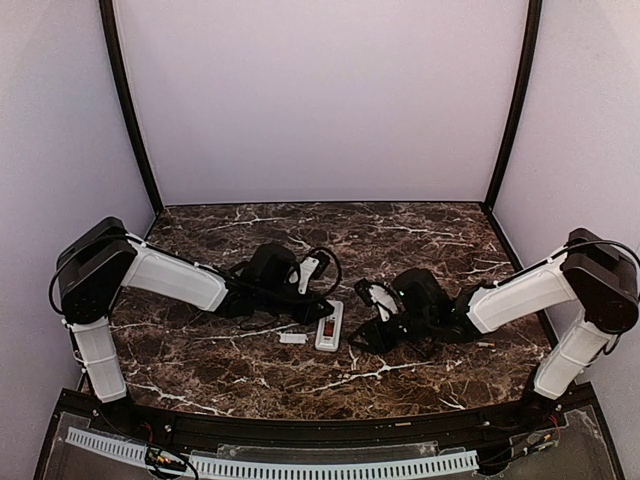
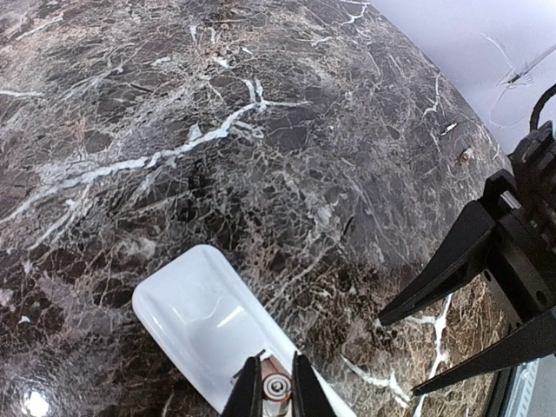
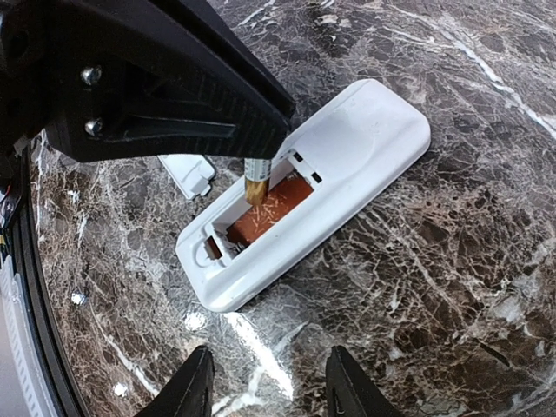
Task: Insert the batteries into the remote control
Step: Place the battery in the battery compartment.
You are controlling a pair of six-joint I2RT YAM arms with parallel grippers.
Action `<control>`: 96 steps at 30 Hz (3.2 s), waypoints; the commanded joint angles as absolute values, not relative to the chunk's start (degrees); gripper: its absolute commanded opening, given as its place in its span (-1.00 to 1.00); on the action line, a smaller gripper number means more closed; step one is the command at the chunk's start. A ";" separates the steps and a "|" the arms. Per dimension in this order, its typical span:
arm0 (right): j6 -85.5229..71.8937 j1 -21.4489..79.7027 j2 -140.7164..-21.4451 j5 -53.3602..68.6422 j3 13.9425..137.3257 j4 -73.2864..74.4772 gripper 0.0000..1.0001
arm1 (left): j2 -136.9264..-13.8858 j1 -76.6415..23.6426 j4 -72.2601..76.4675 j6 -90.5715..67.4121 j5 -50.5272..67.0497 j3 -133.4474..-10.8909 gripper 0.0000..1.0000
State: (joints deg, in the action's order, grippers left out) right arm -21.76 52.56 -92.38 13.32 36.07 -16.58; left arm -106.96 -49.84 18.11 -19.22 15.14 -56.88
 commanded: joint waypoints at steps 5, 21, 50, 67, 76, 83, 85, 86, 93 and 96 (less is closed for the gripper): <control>-23.18 53.29 -93.81 12.43 34.85 -20.92 -0.08 | -107.23 -50.83 19.93 -20.41 13.20 -55.58 -0.99; -23.47 54.84 -96.54 11.33 34.63 -23.64 0.10 | -108.36 -51.59 21.87 -22.65 13.33 -54.52 -0.99; -22.91 55.97 -100.37 9.08 35.02 -25.67 0.15 | -109.75 -52.12 22.55 -24.96 15.73 -53.53 -0.80; -22.87 55.98 -99.97 8.37 34.78 -25.27 0.15 | -109.22 -52.91 20.54 -23.45 14.43 -54.22 -0.51; -22.83 55.99 -99.64 7.84 34.46 -25.04 0.14 | -107.06 -53.02 19.39 -23.46 13.22 -54.44 -0.36; -22.92 55.97 -99.36 7.61 34.05 -25.15 0.13 | -107.12 -53.07 15.88 -22.05 12.99 -56.62 -0.72; -22.93 55.98 -99.33 7.69 33.93 -25.17 0.13 | -107.18 -53.06 15.22 -21.65 12.93 -57.07 -0.79; -22.94 55.95 -99.27 7.48 33.86 -25.13 0.13 | -107.15 -53.08 15.08 -21.55 12.97 -57.33 -0.84; -23.12 55.68 -98.51 7.97 33.68 -25.15 0.12 | -106.92 -53.08 14.31 -21.13 13.27 -58.43 -0.94; -23.12 55.31 -97.96 8.31 33.36 -25.15 0.11 | -106.96 -53.04 14.00 -21.12 13.38 -58.78 -0.95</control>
